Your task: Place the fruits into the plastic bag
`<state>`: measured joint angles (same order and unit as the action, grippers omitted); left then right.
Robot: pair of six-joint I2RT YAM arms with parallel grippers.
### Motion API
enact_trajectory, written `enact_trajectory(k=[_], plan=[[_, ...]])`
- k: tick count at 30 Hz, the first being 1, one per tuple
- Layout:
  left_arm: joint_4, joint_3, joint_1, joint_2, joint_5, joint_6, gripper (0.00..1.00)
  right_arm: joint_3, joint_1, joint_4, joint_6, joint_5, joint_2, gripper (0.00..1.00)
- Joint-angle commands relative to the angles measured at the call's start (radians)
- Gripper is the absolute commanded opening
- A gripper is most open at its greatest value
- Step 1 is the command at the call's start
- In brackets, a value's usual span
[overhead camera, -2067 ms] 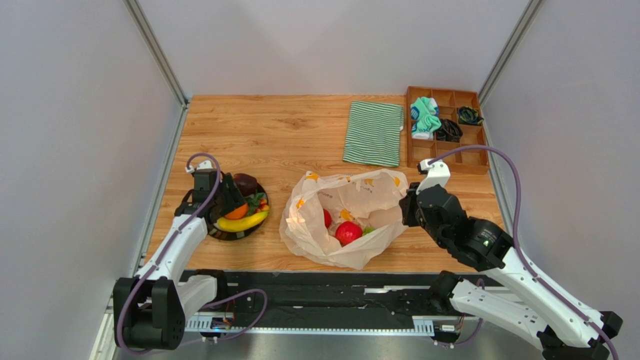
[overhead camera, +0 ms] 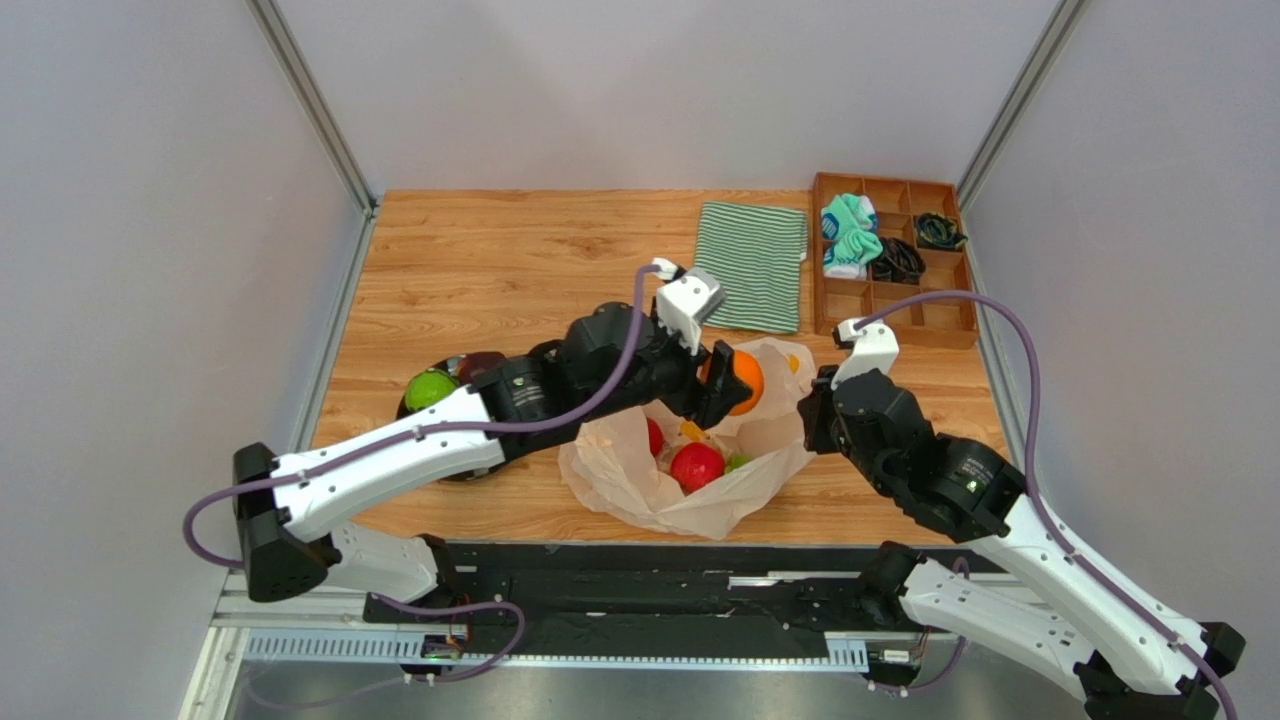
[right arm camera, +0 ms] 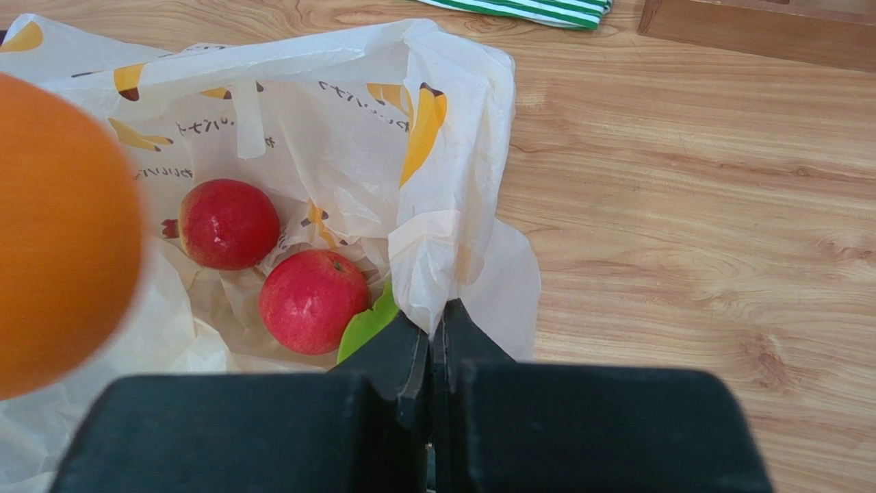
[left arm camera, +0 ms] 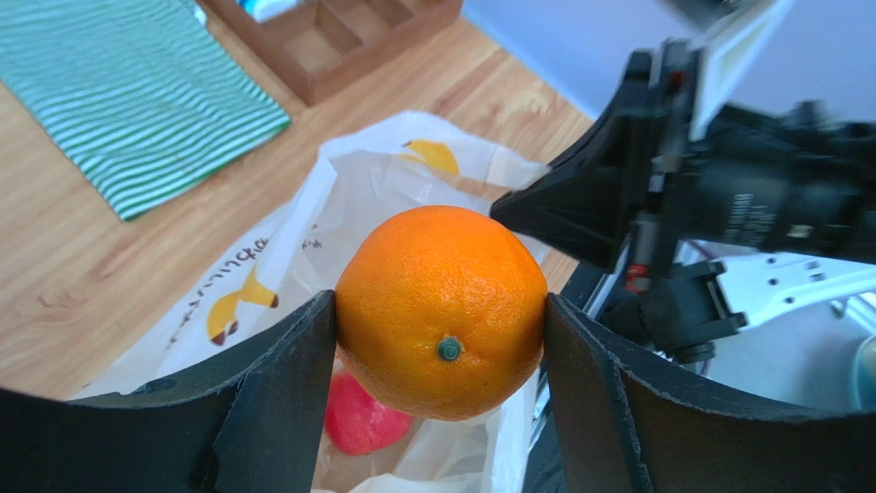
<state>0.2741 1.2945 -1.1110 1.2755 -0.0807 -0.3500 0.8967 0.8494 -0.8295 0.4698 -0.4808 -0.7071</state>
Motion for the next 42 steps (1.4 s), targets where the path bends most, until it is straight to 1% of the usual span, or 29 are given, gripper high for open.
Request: enact_trajectory(k=[1, 4, 6, 8, 13, 19, 22, 23, 24, 28, 30, 32, 42], plan=[[-0.026, 0.026, -0.003, 0.079, 0.052, -0.024, 0.51, 0.011, -0.001, -0.017, -0.007, -0.025, 0.026, 0.00], [0.084, 0.057, -0.004, 0.148, -0.007, -0.043, 0.53, 0.008, -0.001, -0.020, -0.003, -0.028, 0.029, 0.00], [0.111, 0.051, -0.004, 0.182, -0.027, -0.056, 0.54, 0.004, -0.001, -0.020, 0.000, -0.028, 0.034, 0.00], [0.117, 0.017, 0.005, 0.203, -0.027, -0.073, 0.56, -0.001, -0.003, -0.020, 0.003, -0.028, 0.035, 0.00], [0.088, -0.092, 0.056, 0.223, 0.036, -0.135, 0.57, -0.008, -0.003, -0.020, 0.004, -0.028, 0.038, 0.00], [0.125, -0.092, 0.057, 0.292, 0.042, -0.130, 0.61, -0.013, -0.003, -0.016, 0.009, -0.027, 0.028, 0.00], [0.122, -0.092, 0.059, 0.309, 0.047, -0.133, 0.66, -0.016, -0.001, -0.013, 0.010, -0.025, 0.028, 0.00], [0.122, -0.092, 0.057, 0.309, 0.050, -0.135, 0.73, -0.018, -0.001, -0.013, 0.012, -0.025, 0.028, 0.00], [0.120, -0.090, 0.059, 0.311, 0.050, -0.133, 0.76, -0.019, -0.001, -0.013, 0.010, -0.025, 0.028, 0.00], [0.116, -0.093, 0.057, 0.305, 0.050, -0.130, 0.84, -0.022, -0.003, -0.013, 0.012, -0.027, 0.026, 0.00], [0.117, -0.093, 0.057, 0.301, 0.045, -0.130, 0.86, -0.021, -0.003, -0.011, 0.012, -0.027, 0.026, 0.00], [0.116, -0.093, 0.057, 0.297, 0.044, -0.130, 0.92, -0.021, -0.003, -0.011, 0.012, -0.025, 0.023, 0.00], [0.105, -0.093, 0.057, 0.263, 0.056, -0.119, 0.96, -0.022, -0.003, -0.011, 0.013, -0.025, 0.024, 0.00]])
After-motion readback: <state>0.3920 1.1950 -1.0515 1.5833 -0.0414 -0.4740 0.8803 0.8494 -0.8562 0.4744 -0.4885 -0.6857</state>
